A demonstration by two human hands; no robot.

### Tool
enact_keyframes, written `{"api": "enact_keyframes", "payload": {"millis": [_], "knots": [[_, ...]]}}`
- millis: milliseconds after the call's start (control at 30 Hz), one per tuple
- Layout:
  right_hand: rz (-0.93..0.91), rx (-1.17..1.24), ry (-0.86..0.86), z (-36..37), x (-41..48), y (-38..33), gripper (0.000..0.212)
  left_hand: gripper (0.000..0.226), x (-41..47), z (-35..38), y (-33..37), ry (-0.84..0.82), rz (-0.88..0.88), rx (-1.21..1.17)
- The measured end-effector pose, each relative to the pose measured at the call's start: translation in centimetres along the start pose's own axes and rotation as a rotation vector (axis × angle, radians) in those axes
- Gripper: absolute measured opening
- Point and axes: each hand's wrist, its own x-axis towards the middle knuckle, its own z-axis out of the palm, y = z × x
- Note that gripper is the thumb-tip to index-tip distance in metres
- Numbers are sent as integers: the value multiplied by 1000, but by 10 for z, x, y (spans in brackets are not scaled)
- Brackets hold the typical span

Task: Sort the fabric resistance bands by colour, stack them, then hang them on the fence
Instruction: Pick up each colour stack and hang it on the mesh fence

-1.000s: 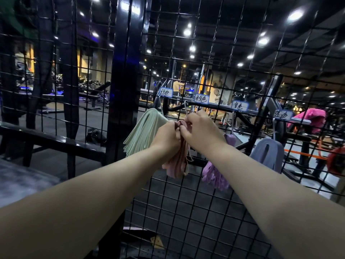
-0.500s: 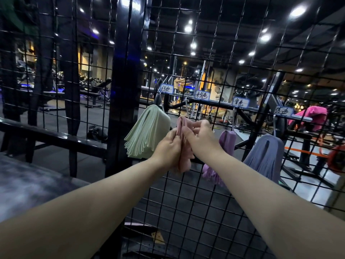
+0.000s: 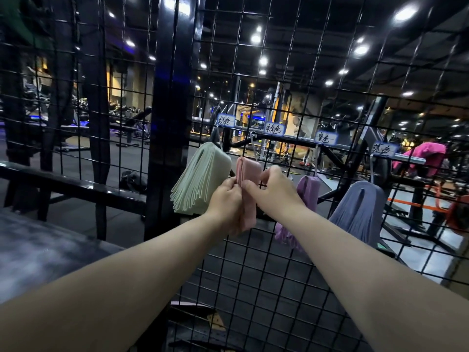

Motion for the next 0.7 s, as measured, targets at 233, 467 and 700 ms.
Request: {"api": "enact_keyframes", "payload": {"millis": [233,467,700], "knots": [[-26,3,3,5,-2,-4,39,34,-6,-6,-11,-39,-76,-41],[-38,-79,25,1,-6,-4,23,31,-10,-6,-9,-84,-1,92],[-122,-182,42,-6,-15,-2,25,23,-12,1,-2,-16,0,82]]}}
